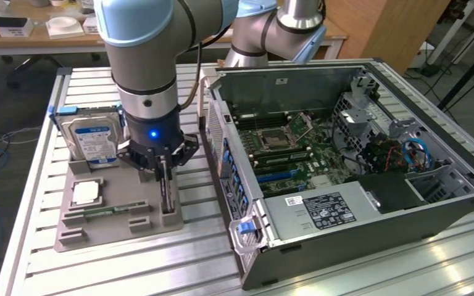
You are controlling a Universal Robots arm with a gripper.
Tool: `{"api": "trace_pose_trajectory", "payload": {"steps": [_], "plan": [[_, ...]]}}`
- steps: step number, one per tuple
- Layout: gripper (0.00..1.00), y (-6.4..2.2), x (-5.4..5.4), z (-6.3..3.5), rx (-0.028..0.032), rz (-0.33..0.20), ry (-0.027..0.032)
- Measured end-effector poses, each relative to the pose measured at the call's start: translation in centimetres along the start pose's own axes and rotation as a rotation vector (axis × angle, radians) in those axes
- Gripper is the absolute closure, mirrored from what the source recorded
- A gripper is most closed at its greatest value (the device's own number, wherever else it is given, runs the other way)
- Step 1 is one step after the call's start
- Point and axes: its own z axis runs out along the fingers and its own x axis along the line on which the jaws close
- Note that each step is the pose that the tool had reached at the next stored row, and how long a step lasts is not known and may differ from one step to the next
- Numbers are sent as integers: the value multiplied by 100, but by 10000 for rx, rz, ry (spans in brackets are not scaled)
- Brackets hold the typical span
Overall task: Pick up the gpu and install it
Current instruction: 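Pick up the gpu and move the gpu toward the slot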
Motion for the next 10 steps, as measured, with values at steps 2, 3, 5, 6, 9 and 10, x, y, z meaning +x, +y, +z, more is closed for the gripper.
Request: {"api": "trace_pose_trajectory", "payload": {"steps": [2,3,5,6,9,10], "plan": [[74,0,-1,0,0,0,0],[74,0,-1,0,0,0,0],[74,0,-2,0,-1,0,0],[74,0,-2,0,-1,0,-1],[74,0,-3,0,-1,0,0],[74,0,-3,0,0,0,0]]}}
